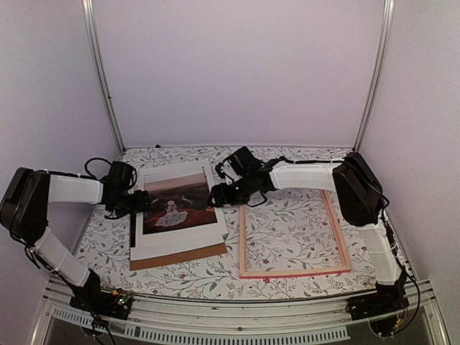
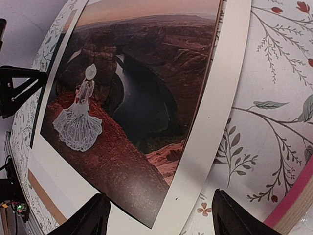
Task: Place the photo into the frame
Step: Pick up the mat board from the photo.
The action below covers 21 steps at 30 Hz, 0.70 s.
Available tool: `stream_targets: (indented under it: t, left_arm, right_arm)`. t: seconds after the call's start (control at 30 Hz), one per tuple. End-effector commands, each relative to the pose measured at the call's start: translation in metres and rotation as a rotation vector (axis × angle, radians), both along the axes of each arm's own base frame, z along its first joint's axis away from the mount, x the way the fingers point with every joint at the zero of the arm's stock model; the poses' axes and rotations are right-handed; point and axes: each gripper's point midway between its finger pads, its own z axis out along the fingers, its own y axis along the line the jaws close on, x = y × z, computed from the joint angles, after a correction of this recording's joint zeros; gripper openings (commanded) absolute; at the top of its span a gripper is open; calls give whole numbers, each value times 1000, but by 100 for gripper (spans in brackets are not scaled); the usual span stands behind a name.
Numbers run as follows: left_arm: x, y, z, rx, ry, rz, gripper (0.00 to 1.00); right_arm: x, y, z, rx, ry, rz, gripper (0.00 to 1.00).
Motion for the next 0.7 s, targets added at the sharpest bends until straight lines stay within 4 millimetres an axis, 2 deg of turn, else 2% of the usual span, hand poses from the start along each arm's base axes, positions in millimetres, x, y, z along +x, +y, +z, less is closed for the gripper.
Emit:
stream_targets:
  t: [0.0, 0.23, 0.47, 0.67]
  left_arm:
    - [0, 6, -6, 2, -5, 26, 82]
    - [-6, 6, -18, -6, 29, 29, 82]
    - [-11, 6, -27, -24, 56, 33, 82]
    - [-14, -7, -32, -109, 60, 6, 79]
  right_arm:
    - [6, -3, -19, -38, 47, -47, 75]
    - [0, -3, -39, -57, 108, -50, 74]
    - [-7, -4, -46, -58, 166, -55, 70]
    - [-13, -3, -49, -32, 217, -75, 67]
